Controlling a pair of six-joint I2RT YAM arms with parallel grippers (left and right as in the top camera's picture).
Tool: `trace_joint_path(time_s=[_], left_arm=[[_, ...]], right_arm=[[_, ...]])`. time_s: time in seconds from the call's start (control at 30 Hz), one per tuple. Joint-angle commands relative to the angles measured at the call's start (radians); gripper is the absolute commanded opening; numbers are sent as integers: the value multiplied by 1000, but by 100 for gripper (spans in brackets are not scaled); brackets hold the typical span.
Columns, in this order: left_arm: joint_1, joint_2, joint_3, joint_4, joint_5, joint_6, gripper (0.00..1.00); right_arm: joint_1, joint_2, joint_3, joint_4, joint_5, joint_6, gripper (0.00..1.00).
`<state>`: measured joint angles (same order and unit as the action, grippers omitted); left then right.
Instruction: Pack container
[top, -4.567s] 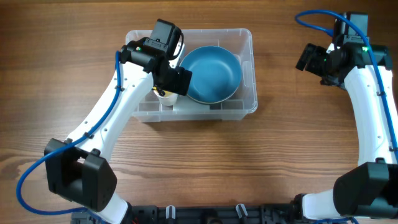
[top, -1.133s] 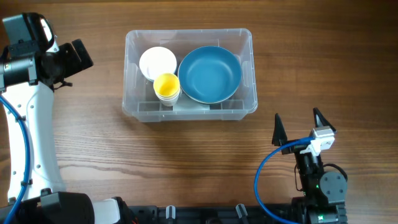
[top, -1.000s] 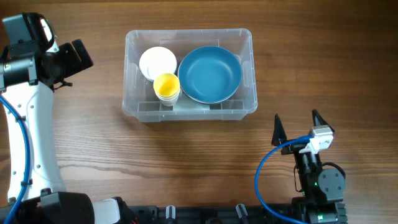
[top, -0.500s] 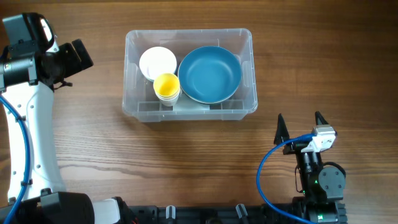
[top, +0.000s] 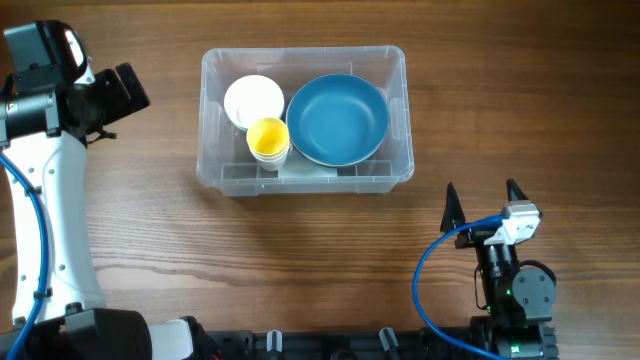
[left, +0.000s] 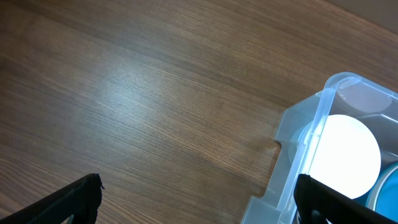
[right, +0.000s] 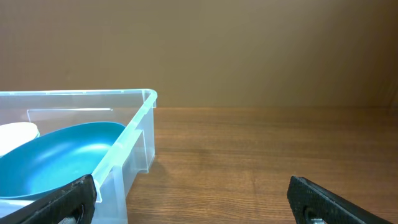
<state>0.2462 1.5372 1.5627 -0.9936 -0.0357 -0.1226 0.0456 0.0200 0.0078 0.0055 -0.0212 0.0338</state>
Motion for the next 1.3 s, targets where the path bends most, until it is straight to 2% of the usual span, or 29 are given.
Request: trace_joint_path(time_s=[0.0, 0.13, 0.3, 0.4, 0.57, 0.8, 0.9, 1.07, 1.27], left_arm=[[5, -6, 8, 2, 1, -17, 100], [-2, -63, 8, 1, 1, -17, 100], [-61, -418, 8, 3, 1, -17, 100], [-163, -654, 8, 2, 1, -17, 100], [-259, -972, 8, 2, 1, -17, 100], [-283, -1278, -37, -89, 9, -17, 100], [-283, -1381, -124, -100, 10, -17, 100], [-283, -1482, -397, -92, 89, -17, 100], [-283, -1529, -716, 116, 186, -17, 100]], right_arm=[[-4, -15, -3, 1, 17, 19, 100], [-4, -15, -3, 1, 17, 20, 100], [-4, -15, -3, 1, 17, 19, 100], [-4, -15, -3, 1, 17, 20, 100], [-4, -15, -3, 1, 17, 19, 99], [-4, -15, -3, 1, 17, 20, 100], [-4, -15, -3, 1, 17, 19, 100], [-4, -15, -3, 1, 17, 20, 100], [-4, -15, -3, 1, 17, 20, 100]])
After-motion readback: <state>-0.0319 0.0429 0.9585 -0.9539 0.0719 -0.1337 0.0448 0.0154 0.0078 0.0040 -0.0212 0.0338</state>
